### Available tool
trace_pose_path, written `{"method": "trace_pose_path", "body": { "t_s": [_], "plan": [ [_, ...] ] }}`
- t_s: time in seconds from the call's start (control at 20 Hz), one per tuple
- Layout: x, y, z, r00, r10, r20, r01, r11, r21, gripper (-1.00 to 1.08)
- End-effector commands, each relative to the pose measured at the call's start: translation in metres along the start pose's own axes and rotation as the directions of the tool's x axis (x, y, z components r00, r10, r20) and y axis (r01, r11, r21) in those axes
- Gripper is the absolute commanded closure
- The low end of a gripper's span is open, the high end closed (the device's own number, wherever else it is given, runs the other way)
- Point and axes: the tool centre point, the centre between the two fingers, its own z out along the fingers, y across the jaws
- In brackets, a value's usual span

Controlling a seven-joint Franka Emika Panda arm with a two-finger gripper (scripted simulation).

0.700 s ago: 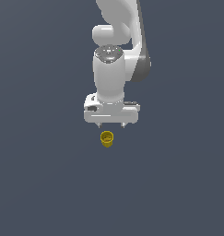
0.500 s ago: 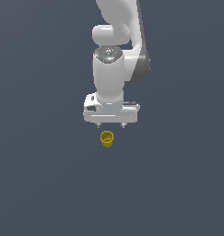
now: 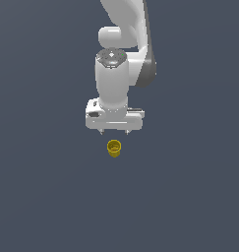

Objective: Pick up the object and move it to a goal position.

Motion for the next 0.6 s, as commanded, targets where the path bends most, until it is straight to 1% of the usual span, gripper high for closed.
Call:
{"method": "trace_pose_path", "body": {
  "t_s": [0.0,0.2,0.55],
  "plan": [
    [0.0,0.0,0.004,1.0,0.003,0.002,-0.003,1.0,0.001,-0.92],
    [-0.001,0.001,0.024,1.0,0.022,0.008,-0.022,1.0,0.001,-0.92],
    [-0.007,0.004,0.075,0.997,0.073,0.023,-0.073,0.997,0.002,-0.92]
  ]
}}
